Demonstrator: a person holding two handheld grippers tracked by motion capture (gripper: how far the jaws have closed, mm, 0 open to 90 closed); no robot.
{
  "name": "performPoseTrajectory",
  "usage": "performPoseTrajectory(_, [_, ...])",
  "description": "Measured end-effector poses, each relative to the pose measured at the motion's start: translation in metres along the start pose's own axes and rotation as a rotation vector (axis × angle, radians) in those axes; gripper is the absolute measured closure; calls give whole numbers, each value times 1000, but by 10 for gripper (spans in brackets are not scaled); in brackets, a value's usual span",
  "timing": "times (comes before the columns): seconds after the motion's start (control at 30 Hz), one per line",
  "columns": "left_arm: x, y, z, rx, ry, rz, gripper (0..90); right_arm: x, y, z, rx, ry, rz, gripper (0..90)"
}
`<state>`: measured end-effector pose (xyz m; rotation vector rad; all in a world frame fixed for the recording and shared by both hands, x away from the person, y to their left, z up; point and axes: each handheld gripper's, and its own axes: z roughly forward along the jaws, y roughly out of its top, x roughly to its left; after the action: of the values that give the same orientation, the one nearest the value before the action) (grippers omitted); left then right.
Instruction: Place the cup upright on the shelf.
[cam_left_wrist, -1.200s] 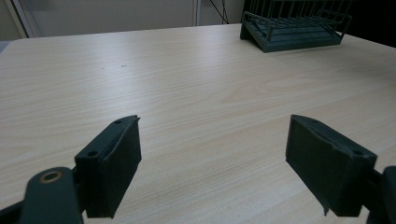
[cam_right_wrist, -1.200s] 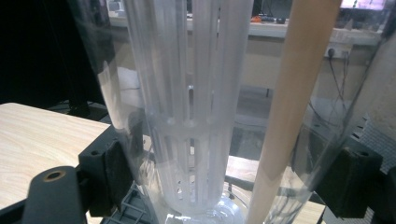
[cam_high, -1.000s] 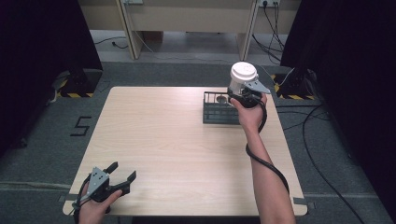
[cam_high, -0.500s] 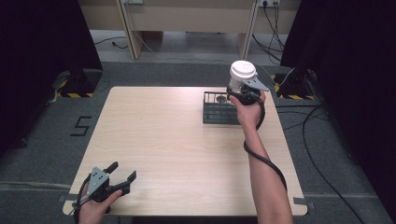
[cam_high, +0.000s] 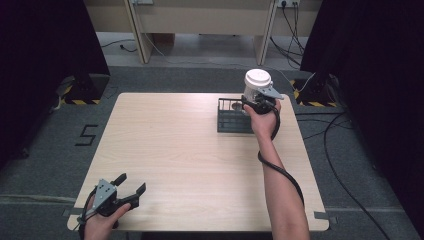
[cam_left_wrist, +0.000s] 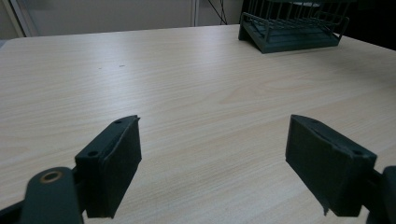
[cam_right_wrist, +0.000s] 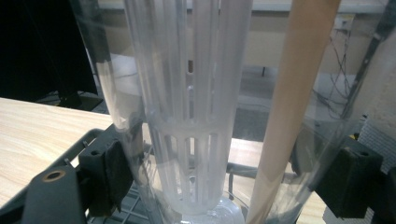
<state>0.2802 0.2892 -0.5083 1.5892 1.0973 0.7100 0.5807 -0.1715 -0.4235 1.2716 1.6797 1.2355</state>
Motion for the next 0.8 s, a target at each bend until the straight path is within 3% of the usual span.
performPoseTrajectory(0.8, [0, 0, 0, -5, -3, -4, 177, 5, -20, 14, 64, -13, -7, 185])
